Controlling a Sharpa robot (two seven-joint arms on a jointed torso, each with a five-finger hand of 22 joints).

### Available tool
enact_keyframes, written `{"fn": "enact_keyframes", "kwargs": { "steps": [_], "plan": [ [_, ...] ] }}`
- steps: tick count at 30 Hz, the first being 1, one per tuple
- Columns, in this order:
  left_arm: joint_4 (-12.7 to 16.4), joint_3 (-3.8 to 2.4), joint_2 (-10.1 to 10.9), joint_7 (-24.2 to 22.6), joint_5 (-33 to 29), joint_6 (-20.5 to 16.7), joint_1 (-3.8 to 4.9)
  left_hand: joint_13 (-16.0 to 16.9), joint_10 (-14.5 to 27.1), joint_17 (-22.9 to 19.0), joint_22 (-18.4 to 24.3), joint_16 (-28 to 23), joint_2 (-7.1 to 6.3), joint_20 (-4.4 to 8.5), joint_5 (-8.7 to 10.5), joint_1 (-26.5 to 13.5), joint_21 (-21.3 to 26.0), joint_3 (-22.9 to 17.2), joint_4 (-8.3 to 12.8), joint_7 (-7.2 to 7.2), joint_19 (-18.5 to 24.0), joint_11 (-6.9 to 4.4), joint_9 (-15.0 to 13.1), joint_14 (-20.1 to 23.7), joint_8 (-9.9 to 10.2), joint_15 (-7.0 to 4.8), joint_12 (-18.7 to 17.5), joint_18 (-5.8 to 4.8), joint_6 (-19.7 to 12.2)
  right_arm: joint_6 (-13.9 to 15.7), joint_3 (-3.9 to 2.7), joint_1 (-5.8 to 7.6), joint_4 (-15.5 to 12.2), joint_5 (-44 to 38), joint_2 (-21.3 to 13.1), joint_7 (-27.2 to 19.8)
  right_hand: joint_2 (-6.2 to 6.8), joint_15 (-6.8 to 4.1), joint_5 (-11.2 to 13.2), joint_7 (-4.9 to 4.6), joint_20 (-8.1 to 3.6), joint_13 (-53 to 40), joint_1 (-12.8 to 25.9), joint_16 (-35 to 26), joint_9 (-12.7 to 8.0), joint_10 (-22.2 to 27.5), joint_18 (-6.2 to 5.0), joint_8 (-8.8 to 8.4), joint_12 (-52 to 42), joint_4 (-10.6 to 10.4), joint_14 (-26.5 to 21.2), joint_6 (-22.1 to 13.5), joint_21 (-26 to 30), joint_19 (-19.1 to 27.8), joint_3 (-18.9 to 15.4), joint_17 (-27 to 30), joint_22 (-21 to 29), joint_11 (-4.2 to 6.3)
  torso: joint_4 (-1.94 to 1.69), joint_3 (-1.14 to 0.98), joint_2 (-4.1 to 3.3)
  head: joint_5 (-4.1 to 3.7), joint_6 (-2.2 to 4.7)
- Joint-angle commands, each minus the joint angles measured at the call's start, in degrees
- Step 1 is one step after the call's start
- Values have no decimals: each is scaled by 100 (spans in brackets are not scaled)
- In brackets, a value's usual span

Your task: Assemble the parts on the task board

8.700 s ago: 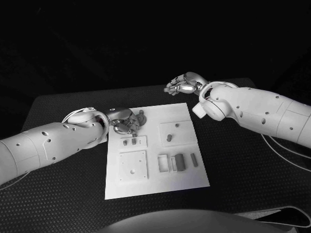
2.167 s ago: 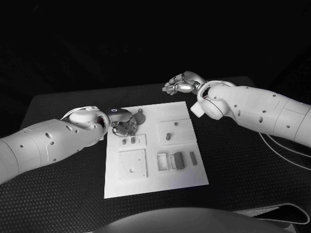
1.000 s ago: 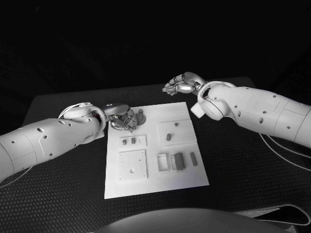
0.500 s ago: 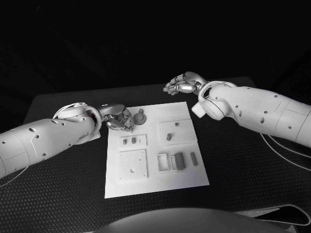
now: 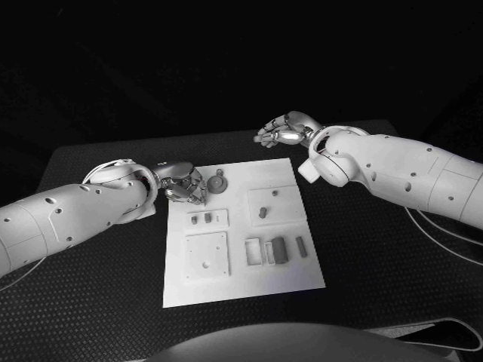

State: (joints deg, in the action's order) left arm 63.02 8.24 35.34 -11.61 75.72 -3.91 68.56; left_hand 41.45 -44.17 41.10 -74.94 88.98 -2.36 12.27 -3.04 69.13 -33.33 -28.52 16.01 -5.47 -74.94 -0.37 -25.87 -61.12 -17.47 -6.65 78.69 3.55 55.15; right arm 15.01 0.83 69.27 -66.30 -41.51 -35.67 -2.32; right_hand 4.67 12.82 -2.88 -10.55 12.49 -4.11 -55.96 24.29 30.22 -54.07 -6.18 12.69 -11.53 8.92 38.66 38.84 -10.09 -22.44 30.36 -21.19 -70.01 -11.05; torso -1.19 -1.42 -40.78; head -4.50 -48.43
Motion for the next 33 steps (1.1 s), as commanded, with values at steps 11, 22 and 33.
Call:
{"fn": "enact_keyframes", "kwargs": {
  "steps": [11, 22, 33],
  "plan": [
    [-196, 1, -126, -6, -70, 220, -4, -10, -46, 2, -101, 26, 34, -10, 23, -30, -16, -7, -10, -51, -44, 6, 8, -50, -8, 11, 27, 156, -3, -75, -1, -1, -6, -8, -5, -32, 9, 6, 10, -371, -8, 7, 31, -39, -10, -44, 5, 33, 28, -26, 41, -44, 41, -31, 2, 4, -10, -13, 9, -10, -3, 6, -17],
    [-214, 3, -144, -2, -70, 272, -12, -11, -45, 2, -101, 25, 41, -13, 24, -42, -13, -5, -12, -52, -43, 8, 7, -50, -9, 13, 26, 157, -3, -72, -1, -1, -10, -7, -11, -33, 8, 6, 10, -371, -7, 7, 31, -40, -12, -45, 4, 35, 29, -27, 41, -44, 44, -31, 1, 4, -13, -13, 4, -11, 0, -5, -23],
    [-274, 5, -195, 19, -70, 317, -19, -12, -44, 2, -100, 23, 46, -15, 24, -49, -11, -4, -10, -53, -42, 9, 7, -49, -7, 14, 25, 159, -8, -71, -1, -1, -7, -7, -6, -32, 8, 6, 10, -371, -7, 8, 30, -40, -13, -45, 3, 36, 29, -28, 41, -45, 48, -32, 1, 4, -16, -13, 3, -5, -3, 3, -25]
  ]
}}
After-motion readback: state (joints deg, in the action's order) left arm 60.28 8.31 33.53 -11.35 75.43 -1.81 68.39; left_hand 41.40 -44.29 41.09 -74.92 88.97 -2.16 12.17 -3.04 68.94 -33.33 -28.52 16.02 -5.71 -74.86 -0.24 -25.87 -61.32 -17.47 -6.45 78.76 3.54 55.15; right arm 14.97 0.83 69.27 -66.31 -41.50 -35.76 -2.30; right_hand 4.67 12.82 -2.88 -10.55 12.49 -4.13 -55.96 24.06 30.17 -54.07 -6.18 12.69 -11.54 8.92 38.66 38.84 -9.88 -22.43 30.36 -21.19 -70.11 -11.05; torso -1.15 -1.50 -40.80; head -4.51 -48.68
